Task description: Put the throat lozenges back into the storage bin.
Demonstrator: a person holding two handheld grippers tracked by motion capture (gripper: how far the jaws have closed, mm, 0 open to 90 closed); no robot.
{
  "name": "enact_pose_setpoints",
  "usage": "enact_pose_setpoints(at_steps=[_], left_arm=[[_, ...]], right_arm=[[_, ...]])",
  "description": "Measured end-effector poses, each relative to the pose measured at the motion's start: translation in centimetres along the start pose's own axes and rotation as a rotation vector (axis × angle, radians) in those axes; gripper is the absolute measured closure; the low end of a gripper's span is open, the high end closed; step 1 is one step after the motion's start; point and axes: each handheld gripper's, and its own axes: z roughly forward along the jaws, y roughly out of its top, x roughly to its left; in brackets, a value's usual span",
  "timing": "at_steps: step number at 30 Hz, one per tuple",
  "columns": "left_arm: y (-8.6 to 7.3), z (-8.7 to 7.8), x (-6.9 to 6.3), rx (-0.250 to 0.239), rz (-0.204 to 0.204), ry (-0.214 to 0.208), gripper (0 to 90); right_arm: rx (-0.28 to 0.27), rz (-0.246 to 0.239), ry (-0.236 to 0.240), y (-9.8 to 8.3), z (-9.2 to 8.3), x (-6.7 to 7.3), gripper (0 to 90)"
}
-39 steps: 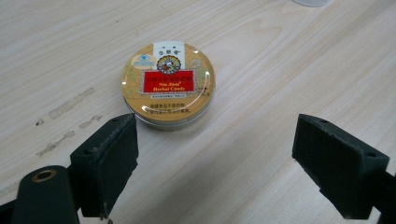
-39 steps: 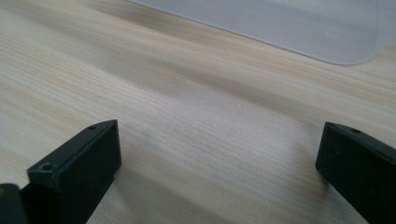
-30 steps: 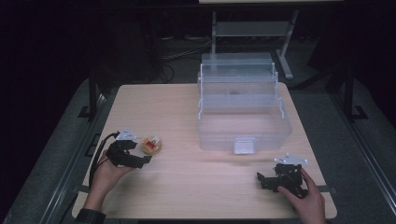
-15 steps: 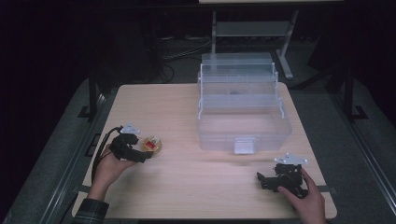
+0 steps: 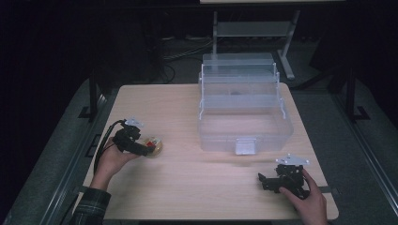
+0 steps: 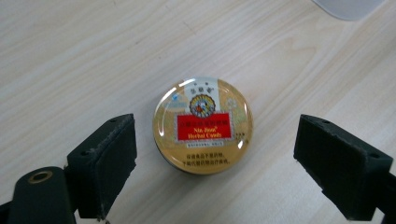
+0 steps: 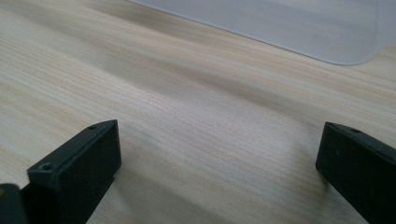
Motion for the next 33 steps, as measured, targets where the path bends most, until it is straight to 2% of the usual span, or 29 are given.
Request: enact_pose_setpoints(at_steps=[10,13,16,33], left_arm=[[1.0,1.1,0.4,0.049,0.002,-0.005,12.2],[1.1,1.4,0.4,0.045,-0.001,-0.01,12.1],[1.3,2.3,0.4,0.082,0.006,-0.007,12.1],[2.1,4.5,0.4,0.162,0.021,0.006,12.0]], right_arm=[[0.0,0.0,0.0,0.0,0.0,0.0,0.0],[0.0,-0.001,0.0,0.0,0.0,0.0,0.0],[0.0,0.0,0.0,0.0,0.0,0.0,0.0],[0.0,0.0,0.0,0.0,0.0,0.0,0.0]])
